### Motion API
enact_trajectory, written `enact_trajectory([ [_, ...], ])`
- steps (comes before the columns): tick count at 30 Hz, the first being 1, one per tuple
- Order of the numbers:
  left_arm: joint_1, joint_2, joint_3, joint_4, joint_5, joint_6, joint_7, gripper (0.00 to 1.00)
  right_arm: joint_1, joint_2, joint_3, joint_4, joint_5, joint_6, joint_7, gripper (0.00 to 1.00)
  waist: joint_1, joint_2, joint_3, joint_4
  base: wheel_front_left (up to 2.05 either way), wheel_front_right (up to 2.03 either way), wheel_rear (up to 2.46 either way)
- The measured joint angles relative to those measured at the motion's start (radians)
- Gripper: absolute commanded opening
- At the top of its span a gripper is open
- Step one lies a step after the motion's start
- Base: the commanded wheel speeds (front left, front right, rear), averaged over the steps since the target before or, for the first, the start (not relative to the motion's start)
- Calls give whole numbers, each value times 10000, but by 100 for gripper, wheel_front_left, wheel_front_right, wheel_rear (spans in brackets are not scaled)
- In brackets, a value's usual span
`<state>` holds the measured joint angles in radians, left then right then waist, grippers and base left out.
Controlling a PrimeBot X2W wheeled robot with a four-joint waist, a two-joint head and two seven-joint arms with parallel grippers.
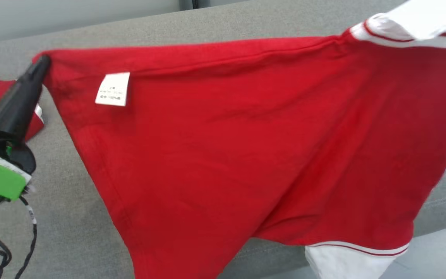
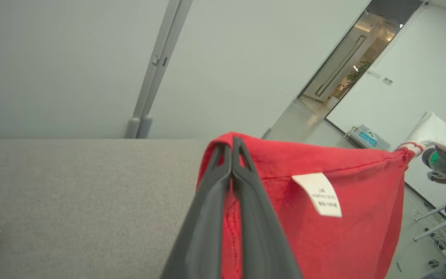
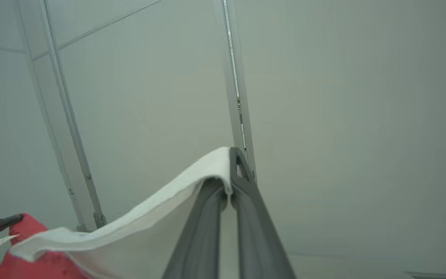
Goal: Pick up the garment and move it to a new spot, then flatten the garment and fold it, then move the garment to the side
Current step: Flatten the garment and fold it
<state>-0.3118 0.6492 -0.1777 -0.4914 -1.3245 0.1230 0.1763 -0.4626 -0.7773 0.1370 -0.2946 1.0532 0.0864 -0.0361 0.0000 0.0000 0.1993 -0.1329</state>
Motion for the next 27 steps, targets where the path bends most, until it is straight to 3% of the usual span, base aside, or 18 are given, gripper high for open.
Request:
enact_trajectory([
  [4,-535,-201,-993,1221,-8,10,748,0,-304,717,1195,792,130,-21,742,0,0,0,492,39,0,0,0],
  [7,-1786,-397,-1616,2040,213,10,1154,0,-1240,1509,1824,1340,322,-330,1198,0,0,0,876,131,0,0,0],
  [10,-3514,-823,-1843,2963,953,10,1104,0,-3034,2489,1881,2153,499,-1060,1415,0,0,1,1263,276,0,0,0],
  [12,-4680,-1569,-1776,3697,1266,13,598,0,-4454,3039,1760,2853,163,-1814,1425,0,0,0,1525,391,0,0,0],
  [14,-5682,-2013,-2011,4113,2249,13,244,0,-5722,3392,1498,3375,-376,-2479,1223,0,0,0,1785,520,0,0,0],
  [19,-7886,-3030,-2420,4458,3676,-29,-836,0,-8431,3133,1045,3975,-1962,-2311,779,0,0,0,2443,886,0,0,0],
  [22,-8821,-3547,-2228,4293,3919,-437,-1643,0,-9311,3321,1381,3827,-2230,-2184,616,0,0,1,2859,1090,0,0,0],
  [24,-8832,-3559,-2364,4312,3944,-748,-1814,0,-9321,3664,1923,3582,-2228,-2088,539,0,0,1,3157,1189,0,0,0],
  [27,-7855,-3166,-2495,4414,4117,-1055,-2176,0,-8230,3917,2592,3080,-2194,-1657,433,0,1,0,3613,1260,0,0,0],
])
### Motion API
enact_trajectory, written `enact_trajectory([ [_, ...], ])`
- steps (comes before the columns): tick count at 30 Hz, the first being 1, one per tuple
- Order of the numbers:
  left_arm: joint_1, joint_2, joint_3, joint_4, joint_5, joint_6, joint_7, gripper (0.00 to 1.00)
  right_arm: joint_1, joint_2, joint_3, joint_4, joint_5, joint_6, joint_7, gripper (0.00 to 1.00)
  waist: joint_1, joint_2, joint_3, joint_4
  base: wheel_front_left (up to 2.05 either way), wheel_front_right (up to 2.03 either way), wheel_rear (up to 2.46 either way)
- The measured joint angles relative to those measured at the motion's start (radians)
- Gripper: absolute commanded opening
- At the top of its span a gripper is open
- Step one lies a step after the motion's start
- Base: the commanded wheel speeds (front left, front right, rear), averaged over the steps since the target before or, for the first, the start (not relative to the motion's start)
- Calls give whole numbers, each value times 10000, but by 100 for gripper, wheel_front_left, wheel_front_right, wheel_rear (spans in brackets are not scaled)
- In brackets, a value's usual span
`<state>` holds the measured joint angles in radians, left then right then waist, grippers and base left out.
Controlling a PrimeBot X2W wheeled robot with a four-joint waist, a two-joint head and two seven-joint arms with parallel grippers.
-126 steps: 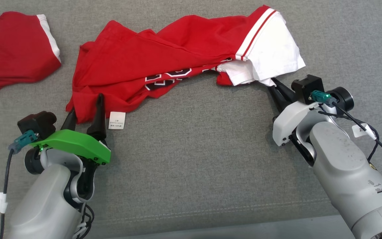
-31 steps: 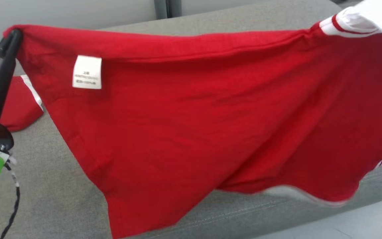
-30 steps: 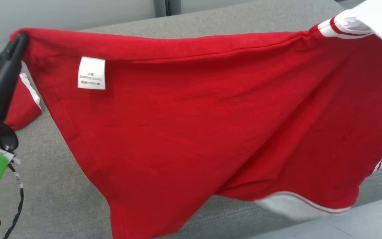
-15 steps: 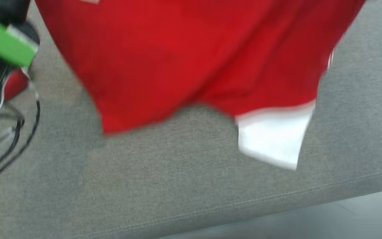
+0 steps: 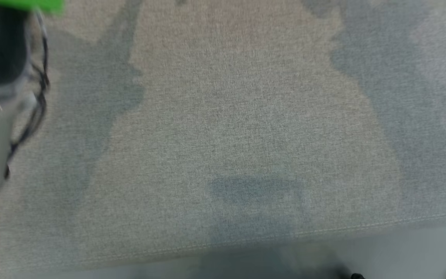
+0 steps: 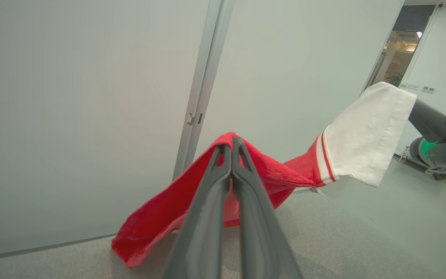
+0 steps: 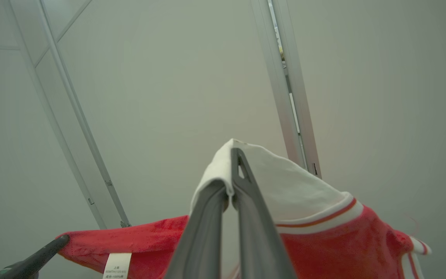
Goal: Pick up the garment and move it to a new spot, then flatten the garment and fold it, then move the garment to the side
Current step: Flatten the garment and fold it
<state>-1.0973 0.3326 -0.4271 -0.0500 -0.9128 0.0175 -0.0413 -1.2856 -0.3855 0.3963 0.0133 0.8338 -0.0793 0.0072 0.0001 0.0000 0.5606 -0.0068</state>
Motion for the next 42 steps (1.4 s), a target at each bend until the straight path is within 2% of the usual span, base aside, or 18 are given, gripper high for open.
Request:
enact_trajectory([
  [1,527,104,-50,21,13,-73,-128,0,637,-46,75,-184,52,63,-58,0,0,0,155,5,0,0,0],
  [2,1555,192,-42,25,4,-215,-523,0,2118,-196,35,-431,274,79,-176,0,0,1,454,-7,0,0,0],
  [5,3108,401,61,382,-6,-360,-1243,0,4462,-284,167,-374,307,90,-788,0,0,1,853,-86,0,0,0],
  [6,3654,556,-6,575,2,-460,-1331,0,5184,-318,374,-290,238,186,-884,0,1,1,947,-144,0,0,0],
  [11,5433,740,-234,1313,36,-838,-2048,0,7717,-539,750,374,109,268,-1570,0,0,1,1066,-508,0,0,0],
  [13,5530,767,-198,1407,13,-897,-2073,0,8225,-675,961,568,-56,370,-1762,0,0,1,942,-602,0,0,0],
  [18,6084,696,-219,1708,-119,-1068,-2071,0,8984,-1028,830,823,-263,385,-2266,0,0,1,403,-753,0,0,0],
  [25,6722,740,-81,1762,-426,-1160,-2059,0,9662,-1290,742,619,-217,535,-2268,0,0,1,-344,-714,0,0,0],
  [32,7347,1480,86,1279,-1290,-1271,-1728,0,10360,-2017,771,-270,33,880,-2180,0,-1,1,-1100,-608,0,0,0],
  [38,8168,2251,-69,792,-1862,-1365,-918,0,11216,-2805,865,-587,309,907,-1490,0,-1,1,-1393,-644,0,0,0],
  [42,8713,2330,-401,545,-2117,-1369,-493,0,12033,-3152,857,-702,784,876,-1087,0,-1,1,-1456,-739,0,0,0],
])
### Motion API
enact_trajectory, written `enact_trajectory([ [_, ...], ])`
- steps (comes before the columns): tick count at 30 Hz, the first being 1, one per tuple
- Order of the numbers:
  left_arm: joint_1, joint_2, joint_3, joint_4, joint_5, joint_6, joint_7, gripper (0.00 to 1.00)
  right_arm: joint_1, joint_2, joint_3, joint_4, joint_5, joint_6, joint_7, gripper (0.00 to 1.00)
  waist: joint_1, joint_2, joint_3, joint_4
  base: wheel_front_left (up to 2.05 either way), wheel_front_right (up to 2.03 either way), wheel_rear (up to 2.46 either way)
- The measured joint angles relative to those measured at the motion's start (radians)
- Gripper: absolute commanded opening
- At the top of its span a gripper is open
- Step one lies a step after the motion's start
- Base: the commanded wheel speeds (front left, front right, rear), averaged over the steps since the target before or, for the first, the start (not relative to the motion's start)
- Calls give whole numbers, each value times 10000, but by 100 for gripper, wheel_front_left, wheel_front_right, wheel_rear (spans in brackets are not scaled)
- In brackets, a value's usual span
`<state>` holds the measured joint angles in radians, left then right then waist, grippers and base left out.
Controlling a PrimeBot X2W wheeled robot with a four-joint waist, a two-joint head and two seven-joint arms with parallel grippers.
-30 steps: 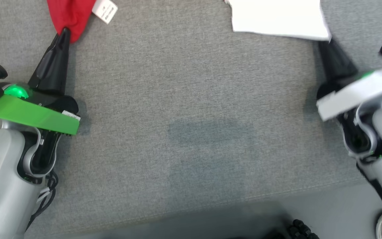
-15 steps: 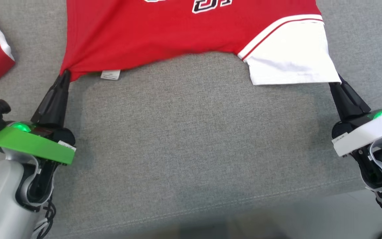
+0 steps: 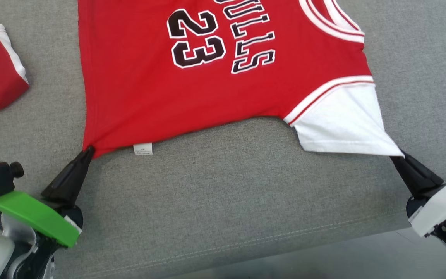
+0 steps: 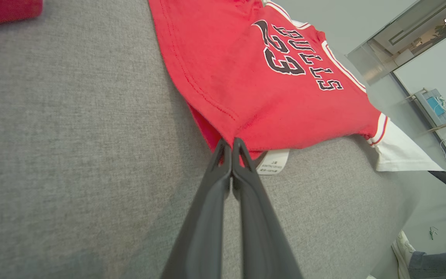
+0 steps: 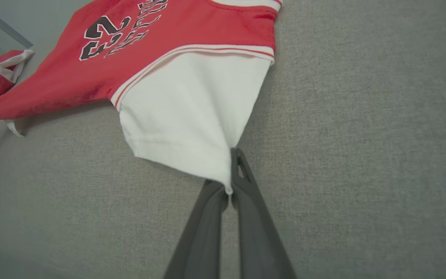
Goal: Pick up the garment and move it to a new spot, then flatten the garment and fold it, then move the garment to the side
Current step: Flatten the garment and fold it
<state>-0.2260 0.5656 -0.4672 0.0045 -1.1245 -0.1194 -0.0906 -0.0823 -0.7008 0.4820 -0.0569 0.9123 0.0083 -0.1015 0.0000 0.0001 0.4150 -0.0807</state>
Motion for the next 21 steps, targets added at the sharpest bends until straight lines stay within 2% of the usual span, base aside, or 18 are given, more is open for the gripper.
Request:
enact_trajectory([
  [4,820,431,-81,-157,-284,0,362,0,688,-196,19,-268,477,-12,366,0,0,0,-29,-136,0,0,0],
  [11,1860,800,-295,-826,-949,0,988,0,1600,-832,-376,-961,1239,-102,686,0,0,0,-21,-278,0,0,0],
  [17,1782,1187,121,-1478,-1156,0,1174,0,1403,-1024,-1018,-1977,1565,35,585,0,0,0,149,-250,0,0,0],
  [21,1276,1308,276,-1956,-1569,4,1618,0,987,-1373,-1221,-2186,1858,140,849,0,0,0,345,-206,0,0,0],
])
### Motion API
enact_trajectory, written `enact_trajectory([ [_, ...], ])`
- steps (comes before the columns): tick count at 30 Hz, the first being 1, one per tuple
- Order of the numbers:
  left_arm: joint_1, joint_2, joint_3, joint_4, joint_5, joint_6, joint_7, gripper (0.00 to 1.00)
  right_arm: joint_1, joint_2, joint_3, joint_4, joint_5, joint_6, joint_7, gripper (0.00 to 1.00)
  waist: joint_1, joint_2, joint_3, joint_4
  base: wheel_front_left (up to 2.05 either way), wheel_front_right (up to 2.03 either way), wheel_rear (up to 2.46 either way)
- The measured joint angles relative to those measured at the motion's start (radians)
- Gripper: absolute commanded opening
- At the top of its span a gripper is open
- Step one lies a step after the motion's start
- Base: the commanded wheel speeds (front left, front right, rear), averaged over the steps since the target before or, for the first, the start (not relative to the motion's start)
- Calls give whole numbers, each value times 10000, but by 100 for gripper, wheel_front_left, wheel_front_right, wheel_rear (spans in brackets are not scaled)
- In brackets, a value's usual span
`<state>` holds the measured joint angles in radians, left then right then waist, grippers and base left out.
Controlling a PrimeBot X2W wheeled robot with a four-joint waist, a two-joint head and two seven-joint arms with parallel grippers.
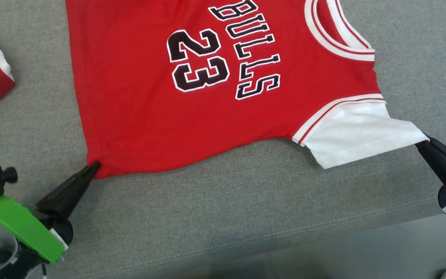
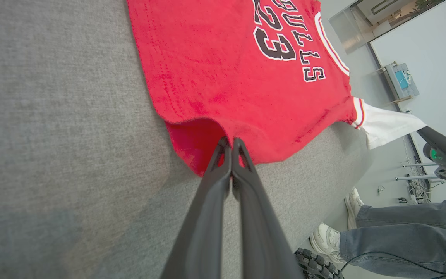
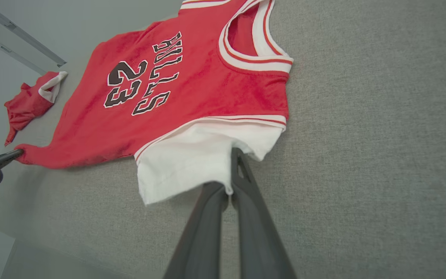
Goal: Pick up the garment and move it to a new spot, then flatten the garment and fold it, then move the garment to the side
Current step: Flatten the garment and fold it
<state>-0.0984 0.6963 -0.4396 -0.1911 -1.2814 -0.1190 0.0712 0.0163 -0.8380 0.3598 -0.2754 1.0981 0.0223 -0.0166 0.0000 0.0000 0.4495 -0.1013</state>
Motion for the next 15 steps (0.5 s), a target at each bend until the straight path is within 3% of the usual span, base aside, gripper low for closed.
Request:
enact_trajectory([
  [10,-1470,767,322,-562,-803,558,1567,0,-1803,-420,-198,-40,548,209,1210,0,0,0,797,68,0,0,0],
  [15,-2352,872,635,-736,-1269,880,2082,0,-2779,-520,-447,-17,757,199,1687,0,0,0,1253,97,0,0,0],
])
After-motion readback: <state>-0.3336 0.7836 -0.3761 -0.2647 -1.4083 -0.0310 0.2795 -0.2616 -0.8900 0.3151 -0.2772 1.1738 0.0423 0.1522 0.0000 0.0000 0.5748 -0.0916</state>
